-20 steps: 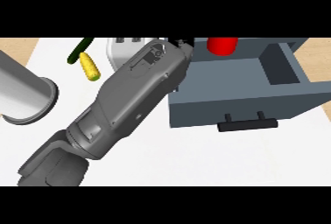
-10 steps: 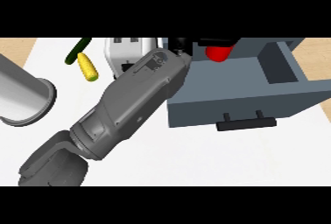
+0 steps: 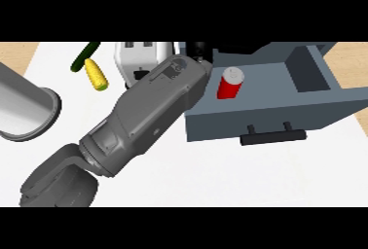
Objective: Pick up the can, place it into the drawer and close the drawer
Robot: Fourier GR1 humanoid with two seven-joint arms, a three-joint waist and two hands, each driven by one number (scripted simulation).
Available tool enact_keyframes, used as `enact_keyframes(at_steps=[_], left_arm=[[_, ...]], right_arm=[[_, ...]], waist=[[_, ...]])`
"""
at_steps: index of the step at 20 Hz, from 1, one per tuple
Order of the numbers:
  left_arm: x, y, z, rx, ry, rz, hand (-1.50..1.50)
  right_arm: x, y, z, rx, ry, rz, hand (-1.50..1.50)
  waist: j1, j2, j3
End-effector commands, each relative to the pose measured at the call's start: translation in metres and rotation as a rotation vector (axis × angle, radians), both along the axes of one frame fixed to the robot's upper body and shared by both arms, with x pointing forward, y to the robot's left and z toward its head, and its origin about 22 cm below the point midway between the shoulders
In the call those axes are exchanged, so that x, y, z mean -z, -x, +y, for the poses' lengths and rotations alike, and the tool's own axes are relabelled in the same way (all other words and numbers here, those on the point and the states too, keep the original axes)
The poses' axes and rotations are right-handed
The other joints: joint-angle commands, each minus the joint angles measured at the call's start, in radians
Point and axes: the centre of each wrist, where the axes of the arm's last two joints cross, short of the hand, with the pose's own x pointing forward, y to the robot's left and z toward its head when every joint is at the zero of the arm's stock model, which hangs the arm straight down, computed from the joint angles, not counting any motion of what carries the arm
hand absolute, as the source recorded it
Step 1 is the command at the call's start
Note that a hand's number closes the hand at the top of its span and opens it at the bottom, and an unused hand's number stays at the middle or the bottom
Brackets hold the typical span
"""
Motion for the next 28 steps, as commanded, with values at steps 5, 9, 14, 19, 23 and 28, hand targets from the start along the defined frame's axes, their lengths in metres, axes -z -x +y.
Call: enact_keyframes(at_steps=[5, 9, 14, 19, 23, 28], left_arm=[[0.011, -0.003, 0.007, -0.023, 0.024, -0.029, -1.50], [0.013, -0.002, 0.007, -0.010, 0.044, -0.051, -1.50], [-0.010, 0.000, -0.004, 0.005, 0.082, -0.074, -1.50], [-0.005, 0.005, -0.007, 0.007, 0.067, -0.108, -1.50], [-0.008, 0.004, -0.007, 0.000, 0.076, -0.126, -1.50], [-0.018, 0.002, -0.008, -0.005, 0.103, -0.102, -1.50]], right_arm=[[-0.007, -0.002, 0.012, -0.015, 0.025, -0.024, -1.50], [-0.031, -0.004, -0.002, 0.008, 0.275, -0.121, -1.50], [-0.038, -0.013, 0.012, -0.050, 0.394, -0.202, -1.50], [-0.048, -0.027, 0.029, -0.053, 0.531, -0.233, -1.50], [-0.051, -0.046, 0.051, -0.036, 0.629, -0.248, -1.50], [-0.047, -0.077, 0.070, -0.051, 0.749, -0.230, -1.50]], waist=[[-0.016, 0.008, 0.000], [0.002, 0.009, -0.001], [0.014, 0.003, 0.000], [0.038, -0.001, -0.001], [0.063, 0.001, -0.001], [0.076, -0.004, -0.002]])
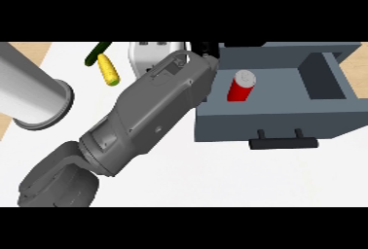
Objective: Pick up the can, place it into the drawer and close the drawer
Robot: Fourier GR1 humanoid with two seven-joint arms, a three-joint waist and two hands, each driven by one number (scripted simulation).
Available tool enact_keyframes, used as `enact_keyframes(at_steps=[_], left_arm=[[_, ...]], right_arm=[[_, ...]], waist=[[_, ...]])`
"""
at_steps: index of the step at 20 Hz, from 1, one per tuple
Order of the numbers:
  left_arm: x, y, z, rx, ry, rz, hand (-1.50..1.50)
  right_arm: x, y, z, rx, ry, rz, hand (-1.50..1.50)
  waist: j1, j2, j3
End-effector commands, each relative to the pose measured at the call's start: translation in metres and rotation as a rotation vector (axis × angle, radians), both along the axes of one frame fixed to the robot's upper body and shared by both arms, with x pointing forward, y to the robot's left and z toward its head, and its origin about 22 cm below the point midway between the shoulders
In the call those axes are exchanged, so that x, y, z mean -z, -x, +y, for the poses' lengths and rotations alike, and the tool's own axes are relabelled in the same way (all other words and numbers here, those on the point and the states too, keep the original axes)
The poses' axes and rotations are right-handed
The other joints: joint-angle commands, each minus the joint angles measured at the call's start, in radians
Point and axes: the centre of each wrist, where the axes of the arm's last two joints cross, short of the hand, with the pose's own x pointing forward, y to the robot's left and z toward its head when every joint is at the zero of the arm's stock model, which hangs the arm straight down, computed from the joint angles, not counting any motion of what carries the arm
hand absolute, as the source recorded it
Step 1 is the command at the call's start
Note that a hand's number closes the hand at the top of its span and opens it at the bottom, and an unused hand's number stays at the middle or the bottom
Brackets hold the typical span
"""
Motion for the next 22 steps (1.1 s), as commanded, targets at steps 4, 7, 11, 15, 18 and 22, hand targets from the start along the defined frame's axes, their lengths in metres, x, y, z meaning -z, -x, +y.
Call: enact_keyframes(at_steps=[4, 7, 11, 15, 18, 22], left_arm=[[0.008, 0.004, 0.002, 0.022, 0.016, 0.026, -1.50], [-0.011, 0.000, -0.002, -0.001, 0.012, 0.034, -1.50], [-0.003, -0.004, 0.022, -0.009, 0.000, 0.038, -1.50], [-0.009, -0.008, 0.033, -0.012, -0.014, 0.033, -1.50], [-0.009, -0.010, 0.043, -0.018, -0.014, 0.037, -1.50], [-0.011, -0.012, 0.059, -0.053, -0.017, 0.040, -1.50]], right_arm=[[-0.005, -0.046, 0.046, 0.054, 0.164, -0.029, -1.50], [0.012, -0.083, 0.055, 0.042, 0.235, -0.029, -1.50], [0.027, -0.112, 0.060, 0.060, 0.334, -0.011, -1.50], [0.043, -0.142, 0.082, 0.033, 0.450, -0.002, -1.50], [0.054, -0.159, 0.092, 0.009, 0.543, 0.000, -1.50], [0.072, -0.183, 0.093, 0.071, 0.671, 0.043, -1.50]], waist=[[0.041, -0.012, -0.001], [0.041, -0.009, 0.000], [0.056, -0.017, -0.001], [0.059, -0.016, -0.001], [0.054, -0.016, -0.001], [0.063, -0.018, -0.001]])
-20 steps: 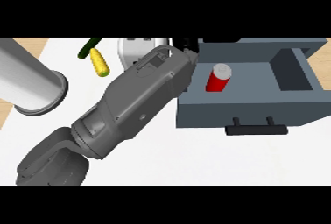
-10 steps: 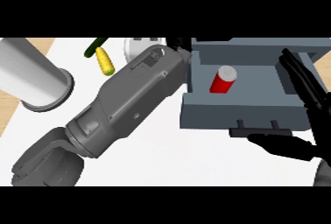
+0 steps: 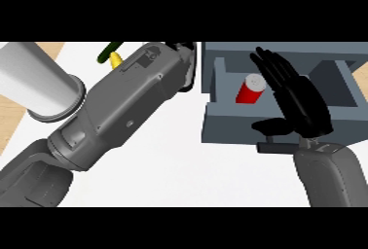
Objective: Pick up the can, place it into the drawer and close the drawer
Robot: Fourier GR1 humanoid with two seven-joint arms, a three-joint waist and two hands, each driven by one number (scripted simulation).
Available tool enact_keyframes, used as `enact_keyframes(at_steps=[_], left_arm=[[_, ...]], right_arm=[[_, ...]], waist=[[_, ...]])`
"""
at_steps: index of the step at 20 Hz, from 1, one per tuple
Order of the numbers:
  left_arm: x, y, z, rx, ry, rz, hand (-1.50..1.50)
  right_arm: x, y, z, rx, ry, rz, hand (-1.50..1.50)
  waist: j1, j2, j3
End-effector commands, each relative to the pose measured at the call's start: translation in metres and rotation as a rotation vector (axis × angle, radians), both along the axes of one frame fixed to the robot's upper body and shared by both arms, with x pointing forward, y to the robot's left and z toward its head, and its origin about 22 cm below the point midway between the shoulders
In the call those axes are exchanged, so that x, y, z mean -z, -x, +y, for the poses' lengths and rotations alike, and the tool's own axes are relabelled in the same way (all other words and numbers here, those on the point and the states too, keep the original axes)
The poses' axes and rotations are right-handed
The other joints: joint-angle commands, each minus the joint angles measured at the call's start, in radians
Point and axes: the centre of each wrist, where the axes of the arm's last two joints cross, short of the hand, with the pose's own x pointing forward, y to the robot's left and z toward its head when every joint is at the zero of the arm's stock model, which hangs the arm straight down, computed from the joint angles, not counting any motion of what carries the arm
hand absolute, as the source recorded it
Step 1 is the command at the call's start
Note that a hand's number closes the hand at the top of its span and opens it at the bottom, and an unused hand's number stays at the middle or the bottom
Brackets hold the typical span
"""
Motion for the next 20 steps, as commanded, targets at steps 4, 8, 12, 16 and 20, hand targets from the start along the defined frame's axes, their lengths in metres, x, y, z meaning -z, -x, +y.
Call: enact_keyframes(at_steps=[4, 8, 12, 16, 20], left_arm=[[-0.004, -0.005, 0.029, -0.033, -0.019, 0.021, -1.50], [-0.008, -0.001, 0.049, -0.040, 0.006, -0.008, -1.50], [-0.005, 0.008, 0.062, -0.037, -0.019, 0.007, -1.50], [-0.021, 0.015, 0.054, -0.019, -0.007, -0.015, -1.50], [-0.004, 0.008, 0.075, -0.048, -0.022, -0.004, -1.50]], right_arm=[[0.046, -0.045, 0.009, 0.053, 0.124, 0.000, -1.50], [0.063, -0.067, 0.022, 0.088, 0.138, 0.028, -1.50], [0.093, -0.071, 0.005, 0.165, 0.217, 0.013, -1.50], [0.097, -0.087, 0.018, 0.172, 0.233, -0.015, -1.50], [0.096, -0.097, 0.017, 0.192, 0.215, -0.043, -1.50]], waist=[[-0.001, 0.002, 0.001], [0.008, 0.001, 0.001], [0.022, -0.001, 0.001], [0.024, 0.005, 0.002], [0.016, 0.013, 0.002]])
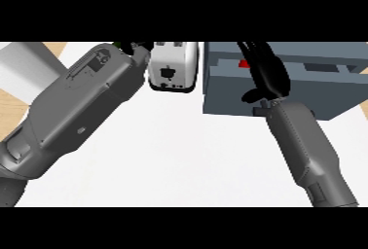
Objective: Pick up the can, place it into the drawer and close the drawer
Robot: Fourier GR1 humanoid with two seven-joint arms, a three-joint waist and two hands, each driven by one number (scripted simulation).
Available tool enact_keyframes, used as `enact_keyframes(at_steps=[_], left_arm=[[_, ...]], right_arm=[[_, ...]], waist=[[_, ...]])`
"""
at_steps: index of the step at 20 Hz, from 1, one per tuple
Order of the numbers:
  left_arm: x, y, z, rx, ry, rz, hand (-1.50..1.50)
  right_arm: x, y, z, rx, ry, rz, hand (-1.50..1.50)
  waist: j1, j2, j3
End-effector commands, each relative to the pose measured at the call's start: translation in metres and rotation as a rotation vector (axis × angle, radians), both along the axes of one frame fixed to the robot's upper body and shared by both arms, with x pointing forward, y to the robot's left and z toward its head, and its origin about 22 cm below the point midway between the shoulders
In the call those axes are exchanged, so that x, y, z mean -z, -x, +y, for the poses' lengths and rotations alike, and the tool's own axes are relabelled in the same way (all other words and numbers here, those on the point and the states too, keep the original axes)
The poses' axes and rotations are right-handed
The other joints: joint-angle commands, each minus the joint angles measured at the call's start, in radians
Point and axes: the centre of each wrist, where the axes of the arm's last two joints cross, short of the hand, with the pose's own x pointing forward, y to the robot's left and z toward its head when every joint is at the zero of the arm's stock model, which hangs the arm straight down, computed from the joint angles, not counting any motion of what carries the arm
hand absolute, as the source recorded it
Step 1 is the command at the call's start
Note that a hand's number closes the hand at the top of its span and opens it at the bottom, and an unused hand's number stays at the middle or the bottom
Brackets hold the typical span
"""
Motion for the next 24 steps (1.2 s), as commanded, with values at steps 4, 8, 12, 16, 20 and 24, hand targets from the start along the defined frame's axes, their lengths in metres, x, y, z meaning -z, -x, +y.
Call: enact_keyframes(at_steps=[4, 8, 12, 16, 20, 24], left_arm=[[-0.001, 0.007, 0.014, 0.017, -0.005, 0.013, -1.50], [-0.007, 0.004, 0.029, 0.004, -0.004, -0.003, -1.50], [-0.010, 0.013, 0.027, -0.002, -0.010, -0.017, -1.50], [-0.025, 0.018, 0.015, 0.030, 0.001, -0.025, -1.50], [-0.021, 0.018, 0.034, 0.020, 0.001, -0.025, -1.50], [-0.022, 0.023, 0.034, 0.033, -0.013, -0.006, -1.50]], right_arm=[[0.026, -0.008, -0.015, 0.063, -0.029, -0.011, -1.50], [0.014, -0.020, -0.001, 0.092, -0.028, -0.051, -1.50], [-0.017, -0.038, 0.000, 0.107, -0.032, -0.101, -1.50], [-0.007, -0.036, -0.011, 0.115, -0.016, -0.131, -1.50], [-0.057, -0.055, -0.013, 0.147, -0.018, -0.145, -1.50], [-0.062, -0.057, -0.006, 0.166, 0.008, -0.157, -1.50]], waist=[[0.011, 0.026, 0.018], [0.021, 0.033, 0.018], [0.031, 0.030, 0.018], [0.037, 0.038, 0.020], [0.050, 0.042, 0.018], [0.069, 0.044, 0.018]])
